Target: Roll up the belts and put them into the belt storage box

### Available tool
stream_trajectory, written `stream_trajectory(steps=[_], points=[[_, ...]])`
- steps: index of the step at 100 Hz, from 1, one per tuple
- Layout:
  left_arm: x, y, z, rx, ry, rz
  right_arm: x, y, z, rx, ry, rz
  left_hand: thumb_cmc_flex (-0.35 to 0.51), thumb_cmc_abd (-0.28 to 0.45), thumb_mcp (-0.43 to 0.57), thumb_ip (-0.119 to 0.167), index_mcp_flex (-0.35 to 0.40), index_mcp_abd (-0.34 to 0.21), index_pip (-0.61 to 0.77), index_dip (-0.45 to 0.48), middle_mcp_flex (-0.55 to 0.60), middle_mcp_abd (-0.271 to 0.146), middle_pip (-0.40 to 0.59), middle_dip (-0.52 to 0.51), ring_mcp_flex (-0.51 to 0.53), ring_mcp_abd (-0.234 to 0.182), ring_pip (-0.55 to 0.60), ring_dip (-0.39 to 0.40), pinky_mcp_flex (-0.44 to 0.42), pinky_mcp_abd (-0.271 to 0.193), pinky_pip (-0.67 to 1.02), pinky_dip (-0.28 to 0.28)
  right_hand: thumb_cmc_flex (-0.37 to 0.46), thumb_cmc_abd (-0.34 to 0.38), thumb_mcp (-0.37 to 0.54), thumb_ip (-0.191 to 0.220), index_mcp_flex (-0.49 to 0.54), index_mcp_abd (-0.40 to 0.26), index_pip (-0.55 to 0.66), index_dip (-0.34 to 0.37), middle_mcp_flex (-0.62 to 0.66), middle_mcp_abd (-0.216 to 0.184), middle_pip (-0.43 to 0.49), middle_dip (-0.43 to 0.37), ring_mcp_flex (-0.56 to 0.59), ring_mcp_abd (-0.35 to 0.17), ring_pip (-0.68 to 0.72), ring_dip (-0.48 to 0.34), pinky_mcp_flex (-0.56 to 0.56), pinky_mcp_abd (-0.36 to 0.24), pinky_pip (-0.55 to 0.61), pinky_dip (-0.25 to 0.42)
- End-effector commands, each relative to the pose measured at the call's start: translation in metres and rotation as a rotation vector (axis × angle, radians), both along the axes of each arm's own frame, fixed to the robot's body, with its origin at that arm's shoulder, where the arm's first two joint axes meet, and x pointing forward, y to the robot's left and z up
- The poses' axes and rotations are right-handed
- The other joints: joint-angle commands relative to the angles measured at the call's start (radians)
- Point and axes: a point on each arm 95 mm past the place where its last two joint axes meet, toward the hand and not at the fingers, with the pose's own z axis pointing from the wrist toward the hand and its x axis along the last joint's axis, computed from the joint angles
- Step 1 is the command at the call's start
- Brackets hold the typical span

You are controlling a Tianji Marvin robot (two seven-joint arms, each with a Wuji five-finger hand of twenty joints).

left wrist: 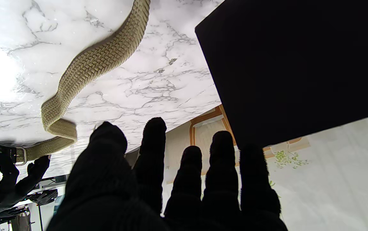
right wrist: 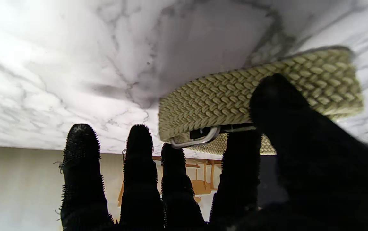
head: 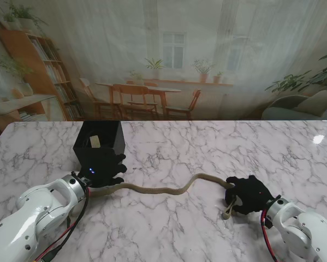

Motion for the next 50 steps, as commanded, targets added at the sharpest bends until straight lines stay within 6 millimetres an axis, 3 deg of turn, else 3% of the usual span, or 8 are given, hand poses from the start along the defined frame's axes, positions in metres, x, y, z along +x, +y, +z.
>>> stream_trajectory(steps=[1,6,12,18,22,28,50], points=[[0.0000,-0.0004,-0.0018,0.005,0.012,0.005,-0.0026,0.0018,-0.0068,0.013,0.019,-0.015,-0.018,0.039,-0.016,-0.017,0.032,0.007,0.000,-0.001,-0.036,0.016,-0.004,0.000,-0.019,0.019,-0.026,-0.002,-0.018,0.032,-0.026,-0.003,-0.018,0.045,0.034,0.004,0.119,0.014,0.121,-0.009,-0.040,0.024,-0.042,-0.017,-0.045,0.024,-0.068,-0.045,-0.048,0.059,-0.052,-0.059],[0.0001,-0.0003,-0.0019,0.005,0.013,0.005,-0.0015,0.0023,-0.0081,0.039,0.021,-0.031,-0.019,0.039,-0.016,-0.017,0.032,0.007,0.000,-0.001,-0.036,0.015,-0.004,0.000,-0.018,0.020,-0.025,-0.001,-0.017,0.032,-0.026,-0.003,-0.011,0.046,0.044,0.005,0.124,0.062,0.131,-0.007,-0.004,0.028,-0.032,-0.014,-0.035,0.021,-0.068,-0.055,-0.058,0.053,-0.056,-0.080],[0.0001,-0.0003,-0.0018,0.005,0.012,0.004,-0.0005,0.0028,-0.0094,0.060,0.023,-0.048,-0.018,0.039,-0.015,-0.017,0.031,0.008,-0.001,-0.002,-0.036,0.016,-0.005,0.000,-0.018,0.019,-0.026,-0.002,-0.018,0.032,-0.027,-0.003,0.006,0.062,0.038,0.005,0.108,0.091,0.138,0.000,0.121,0.006,-0.020,-0.012,0.002,0.017,-0.051,-0.059,-0.051,0.052,-0.038,-0.101],[0.0002,-0.0004,-0.0019,0.005,0.013,0.004,0.0008,0.0031,-0.0108,0.076,0.006,-0.060,-0.019,0.039,-0.016,-0.017,0.032,0.007,-0.001,-0.001,-0.036,0.016,-0.005,0.000,-0.018,0.020,-0.026,-0.002,-0.018,0.033,-0.027,-0.003,0.027,0.074,0.027,0.010,0.089,0.122,0.147,0.008,0.365,-0.041,-0.004,-0.007,0.113,-0.005,-0.005,-0.042,0.000,0.051,0.007,-0.120],[0.0002,-0.0004,-0.0021,0.005,0.014,0.003,0.0013,0.0033,-0.0119,0.085,-0.003,-0.065,-0.020,0.039,-0.016,-0.017,0.032,0.007,-0.001,-0.001,-0.036,0.016,-0.005,0.000,-0.018,0.020,-0.026,-0.002,-0.017,0.033,-0.027,-0.003,0.036,0.079,0.021,0.012,0.079,0.131,0.153,0.012,0.460,-0.074,0.003,-0.006,0.156,-0.022,0.006,-0.034,0.029,0.048,0.028,-0.120],[0.0002,-0.0005,-0.0022,0.004,0.014,0.003,0.0021,0.0034,-0.0131,0.085,-0.025,-0.069,-0.019,0.039,-0.016,-0.017,0.032,0.008,-0.002,-0.001,-0.036,0.016,-0.005,0.000,-0.018,0.019,-0.026,-0.001,-0.018,0.033,-0.027,-0.003,0.046,0.094,0.007,0.015,0.060,0.128,0.169,0.026,0.583,-0.120,0.095,0.047,0.251,-0.058,0.047,0.004,0.089,0.034,0.091,-0.094],[0.0000,-0.0006,-0.0026,0.004,0.015,0.001,0.0050,0.0032,-0.0161,0.098,-0.110,-0.070,-0.021,0.040,-0.016,-0.017,0.033,0.007,-0.002,0.000,-0.036,0.015,-0.005,0.001,-0.018,0.019,-0.026,-0.001,-0.018,0.033,-0.028,-0.002,0.079,0.095,0.004,0.022,-0.033,0.083,0.142,0.046,0.837,-0.148,0.354,0.240,0.519,-0.116,0.238,0.179,0.282,-0.089,0.288,0.063]])
